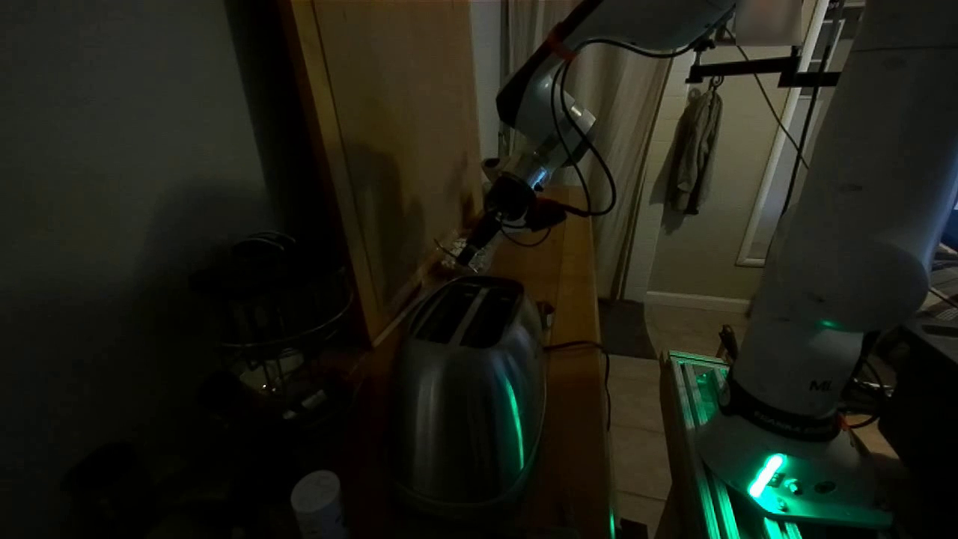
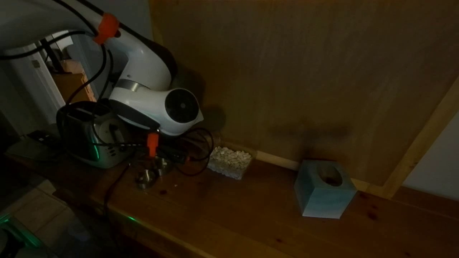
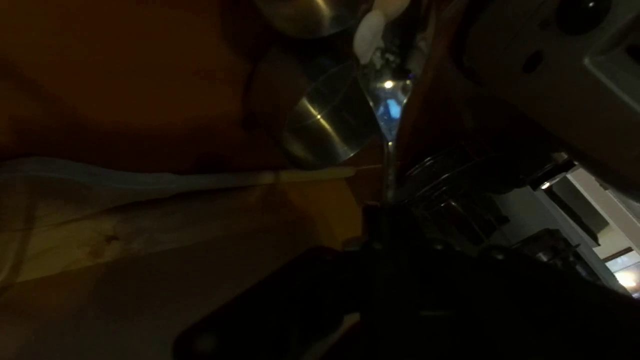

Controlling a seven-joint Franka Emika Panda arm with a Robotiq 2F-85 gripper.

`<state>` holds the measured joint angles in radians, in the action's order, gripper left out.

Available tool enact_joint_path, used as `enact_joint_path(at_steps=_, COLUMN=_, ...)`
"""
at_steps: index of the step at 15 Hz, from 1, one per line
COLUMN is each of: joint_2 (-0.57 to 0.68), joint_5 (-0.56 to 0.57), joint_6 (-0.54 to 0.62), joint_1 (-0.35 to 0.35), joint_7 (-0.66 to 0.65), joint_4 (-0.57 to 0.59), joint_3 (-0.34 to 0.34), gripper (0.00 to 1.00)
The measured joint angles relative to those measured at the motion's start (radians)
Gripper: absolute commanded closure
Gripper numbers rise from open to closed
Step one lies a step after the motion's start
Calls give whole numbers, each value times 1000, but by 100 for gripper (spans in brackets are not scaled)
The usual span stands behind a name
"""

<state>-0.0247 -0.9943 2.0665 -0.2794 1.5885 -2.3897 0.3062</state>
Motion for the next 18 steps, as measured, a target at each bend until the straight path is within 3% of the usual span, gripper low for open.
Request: enact_joint_path(at_steps=18, joint_2=48, joint_5=-28, joint_6=-115, joint_1=-29, joint_7=22, joint_4=52, joint_3=21, gripper=98)
